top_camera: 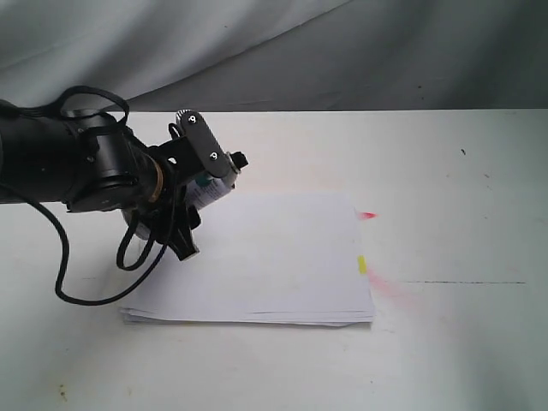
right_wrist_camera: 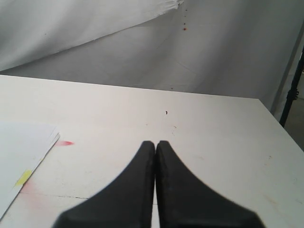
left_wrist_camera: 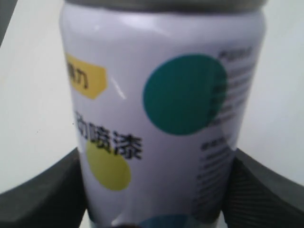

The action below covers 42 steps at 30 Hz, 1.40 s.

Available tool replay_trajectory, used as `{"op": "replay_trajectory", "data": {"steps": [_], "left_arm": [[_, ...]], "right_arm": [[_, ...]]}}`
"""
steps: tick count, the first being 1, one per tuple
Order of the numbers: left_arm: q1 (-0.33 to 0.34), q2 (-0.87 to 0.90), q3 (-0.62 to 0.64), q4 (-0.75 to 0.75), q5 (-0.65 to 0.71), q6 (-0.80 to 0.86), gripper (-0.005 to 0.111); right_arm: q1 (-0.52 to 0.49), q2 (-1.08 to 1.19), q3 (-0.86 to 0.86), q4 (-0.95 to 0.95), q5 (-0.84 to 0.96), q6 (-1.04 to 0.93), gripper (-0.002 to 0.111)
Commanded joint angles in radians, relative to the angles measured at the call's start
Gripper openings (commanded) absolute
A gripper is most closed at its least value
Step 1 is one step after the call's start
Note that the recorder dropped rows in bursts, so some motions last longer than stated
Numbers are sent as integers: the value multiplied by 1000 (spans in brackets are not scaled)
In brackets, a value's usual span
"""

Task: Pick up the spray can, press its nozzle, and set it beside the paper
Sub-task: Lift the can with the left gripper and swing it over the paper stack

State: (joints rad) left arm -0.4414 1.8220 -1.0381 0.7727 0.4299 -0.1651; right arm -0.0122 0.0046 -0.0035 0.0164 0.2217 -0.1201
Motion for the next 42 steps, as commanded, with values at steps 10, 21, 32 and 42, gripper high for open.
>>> {"op": "replay_trajectory", "data": {"steps": [10, 21, 32, 42], "left_arm": [[-5, -1, -14, 162, -64, -25, 0], [-5, -1, -14, 232, -93, -17, 0], [-5, -1, -14, 232, -127, -18, 0], [-5, -1, -14, 232, -127, -18, 0]], "right_arm": [[-7, -5, 4, -2, 0, 0, 0], [-7, -5, 4, -100, -64, -36, 0], [-7, -5, 4, -80, -214, -25, 0], [-7, -5, 4, 84, -338, 56, 0]]}}
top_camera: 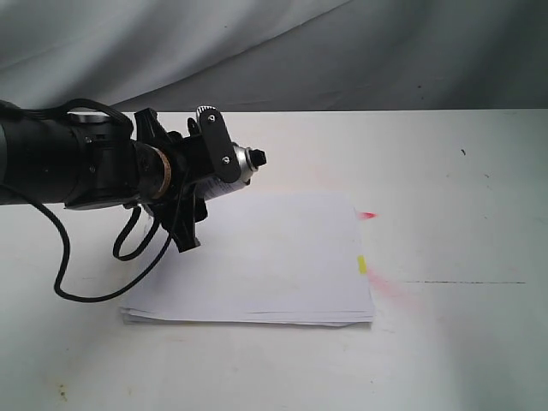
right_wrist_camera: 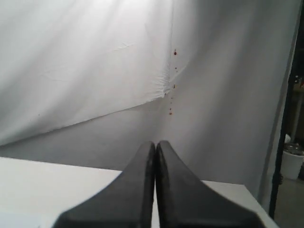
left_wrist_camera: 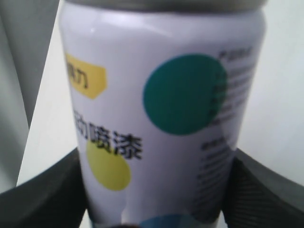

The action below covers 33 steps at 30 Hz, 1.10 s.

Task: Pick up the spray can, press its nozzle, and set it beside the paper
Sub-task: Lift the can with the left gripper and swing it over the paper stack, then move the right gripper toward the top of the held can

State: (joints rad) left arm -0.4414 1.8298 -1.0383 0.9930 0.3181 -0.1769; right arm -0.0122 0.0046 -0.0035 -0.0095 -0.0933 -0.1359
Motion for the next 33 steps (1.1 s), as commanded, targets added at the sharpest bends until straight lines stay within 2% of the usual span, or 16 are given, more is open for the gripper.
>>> {"op": "replay_trajectory", "data": {"steps": [1, 5, 7, 11, 15, 18, 24, 30, 33], "left_arm": [[-5, -9, -14, 11, -15, -6, 0], [-5, -9, -14, 11, -15, -6, 0], [-5, -9, -14, 11, -15, -6, 0], [-5, -9, -14, 11, -15, -6, 0], [-5, -9, -14, 11, -23, -6, 0], [-5, -9, -14, 11, -27, -6, 0], [-5, -9, -14, 11, -27, -6, 0], [-5, -9, -14, 11, -34, -6, 0], [-5, -9, -14, 11, -34, -6, 0]], "right_arm": [[-7, -5, 4, 177, -23, 95, 0], [-7, -5, 4, 452, 19, 118, 0], [-7, -5, 3, 519, 93, 118, 0], [-7, -5, -75, 552, 300, 118, 0], [-7, 39, -178, 564, 347, 155, 0], [-7, 155, -286, 558, 397, 163, 0], [-7, 548, -615, 398, 707, 136, 0], [-7, 890, -869, 478, 661, -115, 0], [-7, 1082, -1019, 565, 739, -236, 0]]}}
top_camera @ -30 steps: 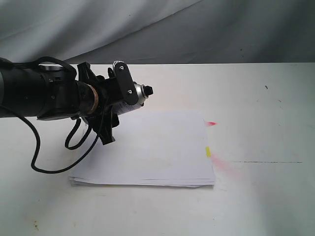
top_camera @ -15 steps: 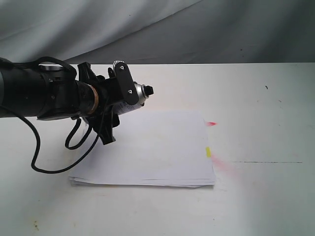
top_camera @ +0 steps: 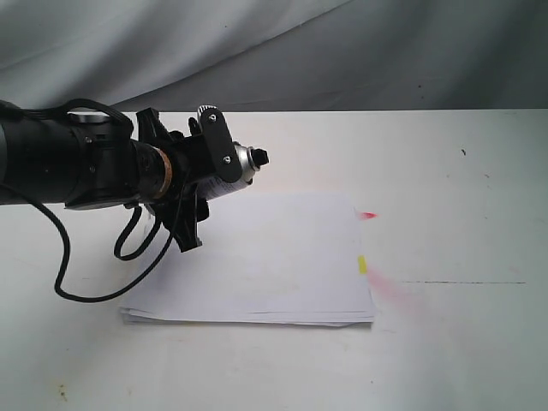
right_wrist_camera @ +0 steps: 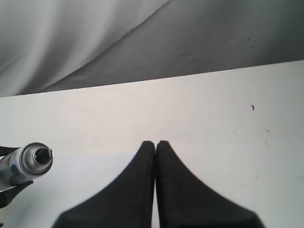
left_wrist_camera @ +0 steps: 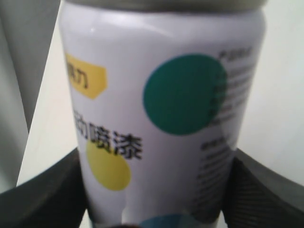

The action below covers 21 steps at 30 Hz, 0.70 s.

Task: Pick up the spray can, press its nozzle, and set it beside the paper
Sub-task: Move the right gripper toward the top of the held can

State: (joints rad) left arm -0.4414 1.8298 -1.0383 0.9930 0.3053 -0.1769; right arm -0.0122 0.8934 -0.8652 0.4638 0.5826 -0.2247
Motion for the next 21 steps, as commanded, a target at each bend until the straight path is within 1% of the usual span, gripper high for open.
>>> {"op": "replay_trajectory", "data": {"steps": [1, 2, 5, 11, 15, 18, 21], "left_arm": [[-5, -9, -14, 11, -21, -6, 0], [-5, -9, -14, 11, -21, -6, 0], [-5, -9, -14, 11, -21, -6, 0], [-5, -9, -14, 11, -21, -6, 0], [-5, -9, -14, 11, -25, -6, 0], [-5, -9, -14, 11, -48, -6, 0], [-5, -9, -14, 11, -46, -6, 0]], "right_arm": [[-9, 244, -212, 120, 91, -181, 0], [-9, 318, -266, 160, 134, -234, 0], [-9, 481, -417, 220, 226, -314, 0], [-9, 742, -620, 296, 361, -451, 0], [-9, 853, -667, 393, 401, -515, 0], [-9, 986, -667, 537, 426, -622, 0], [-9, 1081, -667, 622, 435, -696, 0]]}}
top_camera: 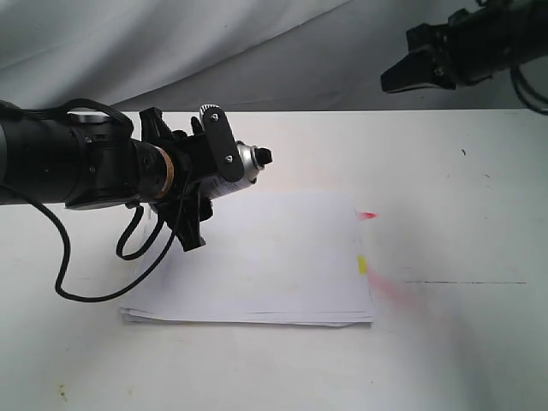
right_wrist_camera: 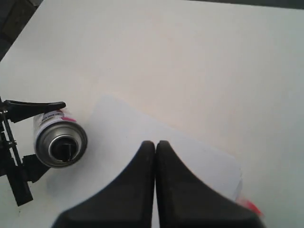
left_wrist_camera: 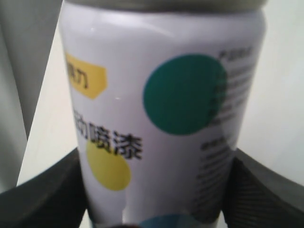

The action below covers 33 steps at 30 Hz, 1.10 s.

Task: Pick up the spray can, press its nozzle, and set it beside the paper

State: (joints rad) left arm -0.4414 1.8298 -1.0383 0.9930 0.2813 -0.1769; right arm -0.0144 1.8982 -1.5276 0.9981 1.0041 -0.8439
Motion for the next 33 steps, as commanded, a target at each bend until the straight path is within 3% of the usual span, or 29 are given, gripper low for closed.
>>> {"op": "replay_trajectory", "data": {"steps": [1, 11, 15, 19, 24, 33], "left_arm": [[-5, -9, -14, 11, -16, -4, 0], [-5, -9, -1, 11, -2, 20, 0], [-5, -9, 21, 11, -17, 20, 0], [-5, -9, 21, 7, -13, 20, 0], [-5, -9, 21, 7, -24, 20, 0], [-5, -9, 21, 7, -48, 18, 0]], "right_arm": [[-7, 123, -5, 129, 37, -121, 0], [8, 218, -5, 177, 213, -363, 0], [78, 218, -5, 187, 197, -429, 0], [189, 218, -5, 197, 76, -434, 0], [202, 223, -5, 233, 35, -431, 0], [227, 223, -5, 242, 134, -428, 0]]}}
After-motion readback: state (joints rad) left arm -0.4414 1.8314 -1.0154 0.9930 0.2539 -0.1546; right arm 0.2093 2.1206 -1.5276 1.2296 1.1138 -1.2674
